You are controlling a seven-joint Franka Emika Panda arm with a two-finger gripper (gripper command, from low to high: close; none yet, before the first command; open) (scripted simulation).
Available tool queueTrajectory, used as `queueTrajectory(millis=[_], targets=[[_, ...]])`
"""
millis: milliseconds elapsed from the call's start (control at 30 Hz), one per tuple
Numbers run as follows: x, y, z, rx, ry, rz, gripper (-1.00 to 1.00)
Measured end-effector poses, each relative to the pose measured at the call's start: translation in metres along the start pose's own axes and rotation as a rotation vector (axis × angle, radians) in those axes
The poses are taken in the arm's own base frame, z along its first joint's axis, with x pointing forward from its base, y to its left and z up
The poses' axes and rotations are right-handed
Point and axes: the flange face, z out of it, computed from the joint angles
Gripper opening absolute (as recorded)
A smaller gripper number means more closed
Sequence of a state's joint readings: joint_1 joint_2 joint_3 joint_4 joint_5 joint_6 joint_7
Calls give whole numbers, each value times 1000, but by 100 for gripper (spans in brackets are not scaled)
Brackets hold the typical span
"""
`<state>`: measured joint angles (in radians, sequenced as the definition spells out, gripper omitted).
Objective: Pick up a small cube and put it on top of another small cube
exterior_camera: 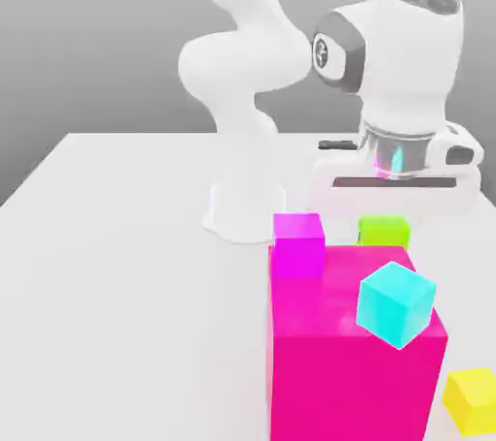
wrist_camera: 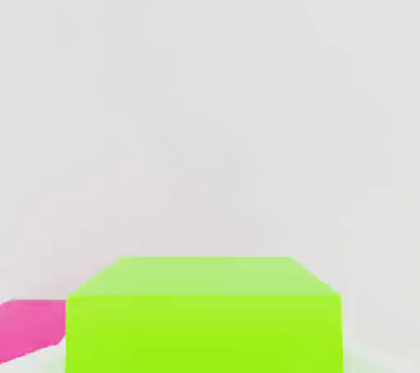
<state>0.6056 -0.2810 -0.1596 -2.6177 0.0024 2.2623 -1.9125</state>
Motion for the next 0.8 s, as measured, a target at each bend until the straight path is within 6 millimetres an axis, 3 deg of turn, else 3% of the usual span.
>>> queueTrajectory(millis=[267, 433, 500, 600, 633, 800], targets=[[-62, -16, -87, -36, -28, -210, -100], [-107, -41, -121, -43, -66, -338, -100], [-122, -49, -119, -41, -80, -375, -100], [-129, -48, -81, -40, -84, -386, -100], [-130, -48, -70, -40, -84, -387, 100], [-130, -48, -70, -40, -84, -387, 100]])
